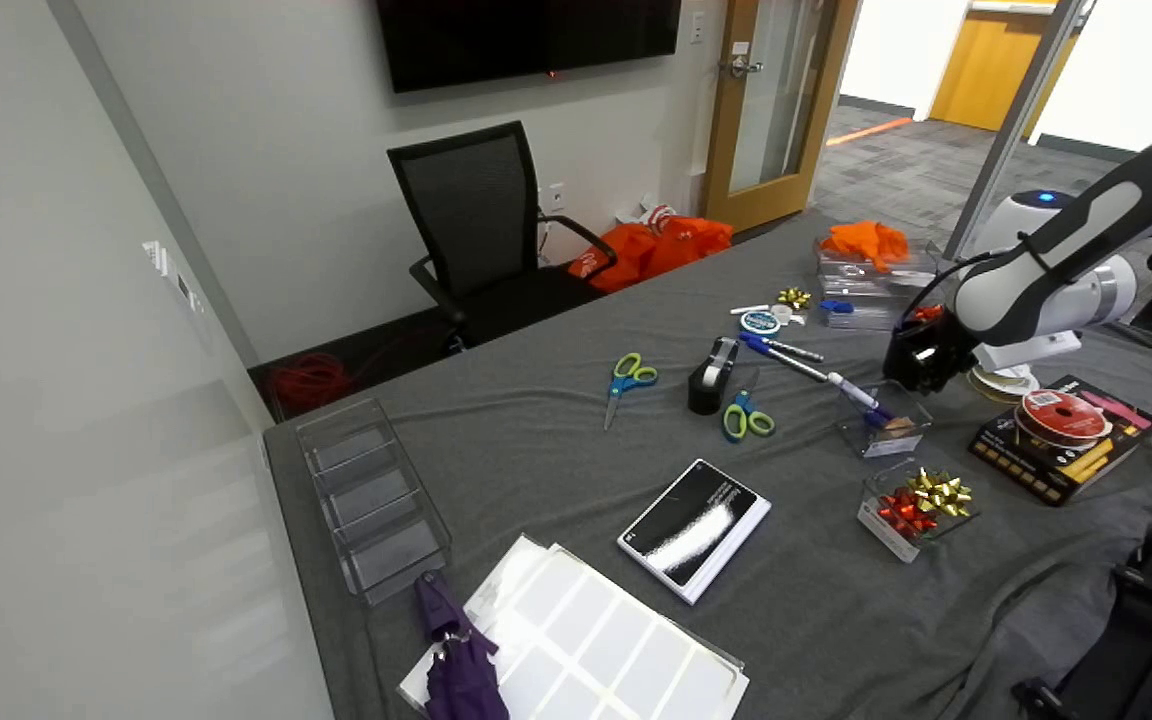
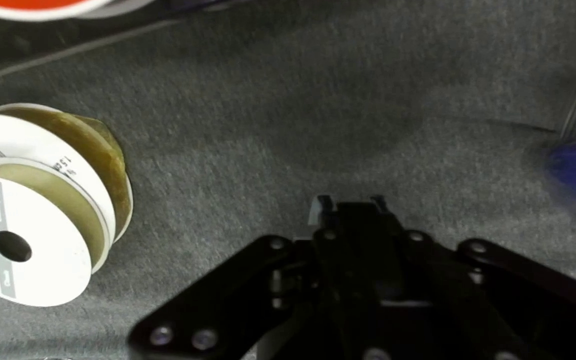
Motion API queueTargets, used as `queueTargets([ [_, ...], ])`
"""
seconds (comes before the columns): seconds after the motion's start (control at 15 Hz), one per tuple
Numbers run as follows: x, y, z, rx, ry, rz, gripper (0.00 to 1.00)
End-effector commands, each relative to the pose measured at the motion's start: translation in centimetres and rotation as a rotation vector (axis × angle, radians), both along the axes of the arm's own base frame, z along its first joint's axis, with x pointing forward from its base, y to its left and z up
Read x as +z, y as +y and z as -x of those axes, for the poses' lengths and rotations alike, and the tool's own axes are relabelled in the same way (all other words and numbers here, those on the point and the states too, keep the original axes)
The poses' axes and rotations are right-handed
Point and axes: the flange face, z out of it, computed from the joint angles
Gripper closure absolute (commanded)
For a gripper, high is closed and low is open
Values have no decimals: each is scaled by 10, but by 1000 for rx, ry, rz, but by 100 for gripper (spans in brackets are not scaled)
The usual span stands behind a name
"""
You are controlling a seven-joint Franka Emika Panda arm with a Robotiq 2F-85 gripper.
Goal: Move the black cup to the right
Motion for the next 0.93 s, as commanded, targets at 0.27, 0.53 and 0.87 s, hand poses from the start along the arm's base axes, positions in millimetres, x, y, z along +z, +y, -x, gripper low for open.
queueTargets([
  [0.27, -1, -7, -8, 25, -44, 16, 70],
  [0.53, 2, -8, -9, 26, -48, 19, 54],
  [0.87, 14, -15, -1, 85, -1, 64, 9],
])
